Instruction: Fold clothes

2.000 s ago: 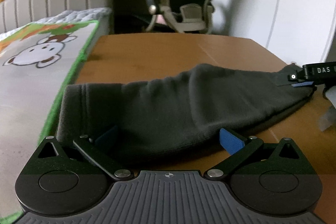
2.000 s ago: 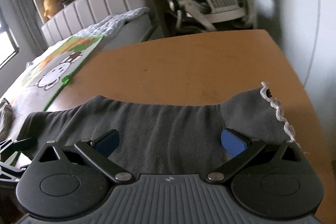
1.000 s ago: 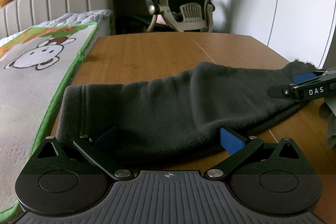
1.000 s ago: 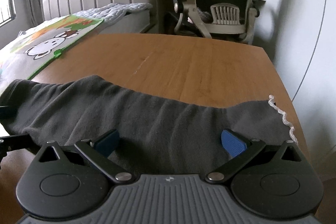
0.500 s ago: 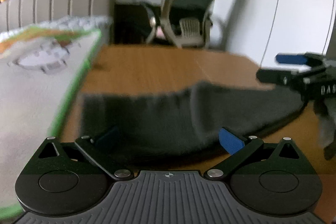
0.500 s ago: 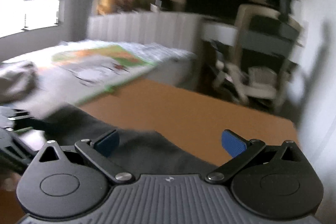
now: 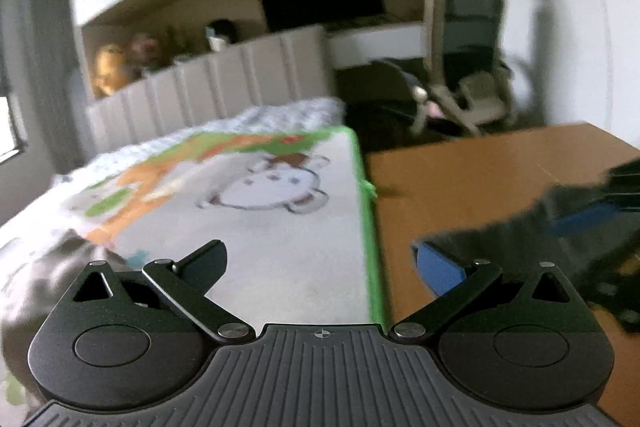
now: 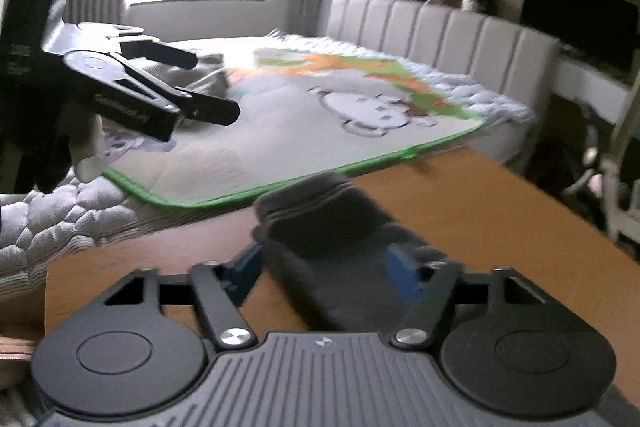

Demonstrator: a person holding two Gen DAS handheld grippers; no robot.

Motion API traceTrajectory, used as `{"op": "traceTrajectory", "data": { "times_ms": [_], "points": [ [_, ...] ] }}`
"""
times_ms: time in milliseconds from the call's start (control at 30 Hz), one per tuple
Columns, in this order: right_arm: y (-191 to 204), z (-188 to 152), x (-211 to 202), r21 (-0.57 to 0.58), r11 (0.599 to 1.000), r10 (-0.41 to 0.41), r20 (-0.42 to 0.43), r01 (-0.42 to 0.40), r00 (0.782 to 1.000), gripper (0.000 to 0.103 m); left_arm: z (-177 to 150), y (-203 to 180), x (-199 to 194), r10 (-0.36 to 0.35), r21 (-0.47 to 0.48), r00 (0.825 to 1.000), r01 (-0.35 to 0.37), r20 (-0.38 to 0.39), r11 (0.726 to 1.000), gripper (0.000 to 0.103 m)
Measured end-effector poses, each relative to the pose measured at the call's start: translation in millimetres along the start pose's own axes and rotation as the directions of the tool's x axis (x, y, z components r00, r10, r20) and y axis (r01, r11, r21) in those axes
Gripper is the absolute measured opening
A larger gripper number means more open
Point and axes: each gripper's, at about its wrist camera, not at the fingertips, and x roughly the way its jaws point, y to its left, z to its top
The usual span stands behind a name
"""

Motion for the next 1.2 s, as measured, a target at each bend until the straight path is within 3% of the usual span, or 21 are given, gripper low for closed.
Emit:
{"op": "traceTrajectory", "data": {
  "times_ms": [100,167,267,333,467,600,633,667,700,800,833,867,900,1033,1100,1200],
  "points": [
    [0,-7,23,0.008,1.0,0.012,-0.05,-0.011,0.999,0.041,-8,-7,-2,-0.097,0.041,0.995,0.097,-0.012,0.994,0.103],
    [-6,-9,29,0.04,0.999,0.018,-0.067,-0.015,0.998,0.021,-12,-18,-1,-0.126,0.103,0.992,0.127,-0.013,0.986,0.103],
    [-17,-6,16,0.096,0.995,0.018,-0.042,-0.014,0.999,0.008,-15,-33,10,-0.142,0.156,0.988,0.149,-0.054,0.976,0.103],
    [-23,-2,1,0.12,0.993,0.001,-0.005,-0.001,1.0,0.008,-15,-42,21,-0.131,0.176,0.989,0.141,-0.066,0.974,0.103],
    [-32,3,-20,0.155,0.988,0.003,0.023,-0.007,1.0,0.007,-12,-66,43,-0.061,0.265,0.998,0.067,-0.031,0.962,0.103],
    [-37,-6,-28,0.18,0.984,0.012,0.012,-0.014,1.0,0.007,-6,-98,61,-0.039,0.382,0.999,0.025,0.03,0.924,0.099],
    [-39,-8,-31,0.188,0.982,0.012,0.013,-0.015,1.0,0.008,-7,-106,64,-0.051,0.412,0.998,0.037,0.023,0.91,0.092],
    [-42,-9,-38,0.196,0.981,0.007,0.021,-0.011,1.0,0.008,-8,-113,67,-0.063,0.437,0.998,0.055,0.004,0.898,0.068],
    [-46,-9,-45,0.205,0.979,0.001,0.031,-0.007,1.0,0.008,-9,-119,71,-0.068,0.464,0.997,0.073,-0.028,0.883,0.056],
    [-71,-17,-91,0.242,0.968,-0.09,0.083,0.067,0.993,0.027,-16,-125,68,-0.059,0.497,0.998,0.069,-0.035,0.865,0.052],
    [-81,-22,-110,0.263,0.958,-0.145,0.1,0.114,0.984,0.044,-17,-122,65,-0.062,0.481,0.997,0.072,-0.037,0.874,0.051],
    [-94,-31,-132,0.295,0.938,-0.222,0.114,0.18,0.968,0.057,-17,-119,62,-0.067,0.461,0.997,0.078,-0.041,0.884,0.046],
    [-107,-41,-151,0.333,0.912,-0.294,0.12,0.241,0.948,0.061,-18,-116,59,-0.069,0.443,0.997,0.081,-0.044,0.893,0.044],
    [-161,-86,-213,0.534,0.722,-0.537,0.031,0.44,0.843,0.062,-16,-116,55,-0.073,0.424,0.997,0.083,-0.038,0.902,0.035],
    [-172,-107,-231,0.599,0.658,-0.56,-0.014,0.456,0.828,0.061,-11,-121,58,-0.077,0.416,0.996,0.084,-0.034,0.905,0.03],
    [-175,-129,-230,0.623,0.624,-0.546,-0.085,0.472,0.834,0.061,-6,-124,59,-0.084,0.415,0.996,0.089,-0.029,0.905,0.028]
  ]
}}
